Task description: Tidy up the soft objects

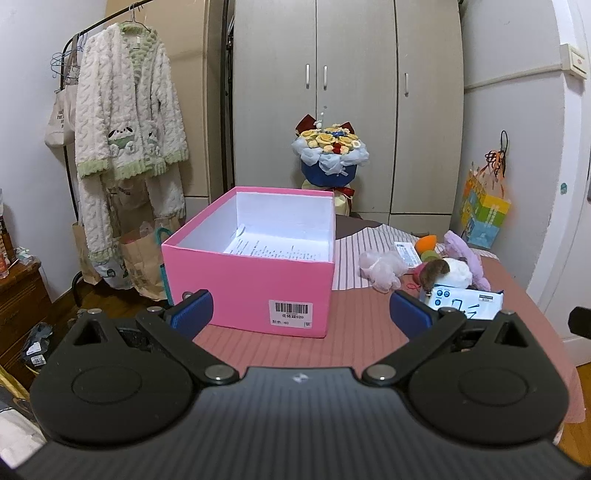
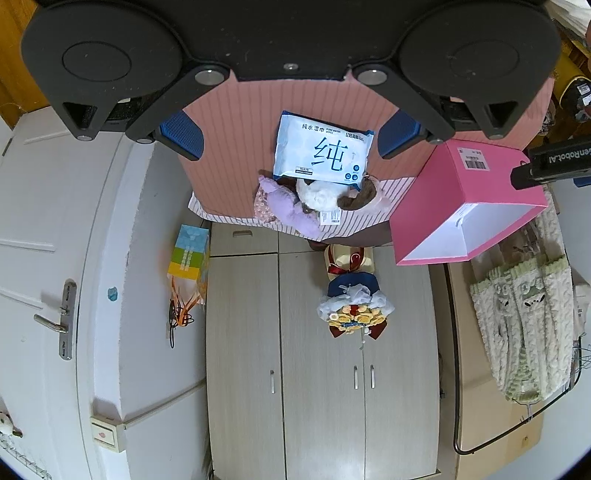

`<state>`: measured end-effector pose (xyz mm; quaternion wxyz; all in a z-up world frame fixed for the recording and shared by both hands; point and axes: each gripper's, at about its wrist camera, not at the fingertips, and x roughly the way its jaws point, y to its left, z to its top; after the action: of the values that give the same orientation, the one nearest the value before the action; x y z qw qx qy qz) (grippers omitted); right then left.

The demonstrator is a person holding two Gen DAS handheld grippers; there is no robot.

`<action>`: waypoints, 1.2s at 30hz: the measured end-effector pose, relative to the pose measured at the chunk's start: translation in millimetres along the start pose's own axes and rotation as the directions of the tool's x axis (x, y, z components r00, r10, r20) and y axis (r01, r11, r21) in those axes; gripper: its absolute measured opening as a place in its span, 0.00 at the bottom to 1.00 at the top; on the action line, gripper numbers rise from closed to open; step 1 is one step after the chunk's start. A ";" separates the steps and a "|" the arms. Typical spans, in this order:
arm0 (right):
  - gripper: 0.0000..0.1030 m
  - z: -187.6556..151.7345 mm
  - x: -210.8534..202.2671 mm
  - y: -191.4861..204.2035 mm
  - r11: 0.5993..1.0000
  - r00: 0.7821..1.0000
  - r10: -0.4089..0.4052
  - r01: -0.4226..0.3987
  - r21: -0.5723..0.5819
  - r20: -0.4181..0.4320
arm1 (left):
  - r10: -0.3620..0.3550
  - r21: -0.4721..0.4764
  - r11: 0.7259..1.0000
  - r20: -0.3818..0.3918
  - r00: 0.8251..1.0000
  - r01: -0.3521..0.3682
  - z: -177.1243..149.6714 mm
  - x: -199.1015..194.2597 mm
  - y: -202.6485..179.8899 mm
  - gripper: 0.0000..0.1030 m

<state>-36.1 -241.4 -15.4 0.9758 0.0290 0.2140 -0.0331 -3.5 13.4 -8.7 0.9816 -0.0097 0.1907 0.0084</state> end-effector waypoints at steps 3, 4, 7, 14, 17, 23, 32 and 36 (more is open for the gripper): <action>0.99 -0.3 0.1 0.1 1.000 1.000 -0.005 0.005 -0.001 0.001 | -0.005 0.002 1.000 -0.006 1.000 0.005 0.2 1.2 -1.8 1.00; 0.99 -0.5 0.4 0.4 1.000 1.000 -0.007 0.007 -0.002 0.001 | -0.008 0.003 1.000 -0.006 1.000 0.008 0.0 1.2 -2.3 1.00; 0.99 -1.0 1.1 0.4 1.000 1.000 -0.015 0.015 -0.004 0.000 | -0.013 0.006 1.000 -0.005 1.000 0.013 -1.3 0.4 -3.5 1.00; 0.99 -0.3 1.8 0.7 1.000 1.000 -0.023 0.023 -0.007 -0.002 | -0.019 0.011 1.000 -0.006 1.000 0.019 -3.0 0.6 -4.9 1.00; 0.99 -1.0 2.0 1.1 1.000 1.000 -0.028 0.028 -0.007 -0.003 | -0.029 0.011 1.000 -0.005 1.000 0.029 -3.2 0.0 -3.6 1.00; 0.99 -2.7 2.5 -1.9 0.999 0.999 -0.037 0.037 -0.002 -0.004 | -0.044 0.021 0.999 0.028 0.999 0.043 -2.9 -3.2 -4.6 1.00; 0.99 -6.0 4.8 -2.5 0.999 0.999 -0.034 0.034 0.003 -0.003 | -0.074 0.031 0.997 0.070 0.995 0.072 -5.3 -7.9 -9.2 1.00; 0.99 -8.5 -0.1 -0.2 1.000 0.999 -0.017 0.017 -0.010 0.038 | -0.060 0.031 0.998 0.065 0.996 0.059 -7.2 -7.3 -10.7 1.00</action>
<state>-39.7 -241.1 -23.1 0.9796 0.0215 0.1957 -0.0409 -12.8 2.4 -12.5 0.9871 -0.0010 0.1582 -0.0233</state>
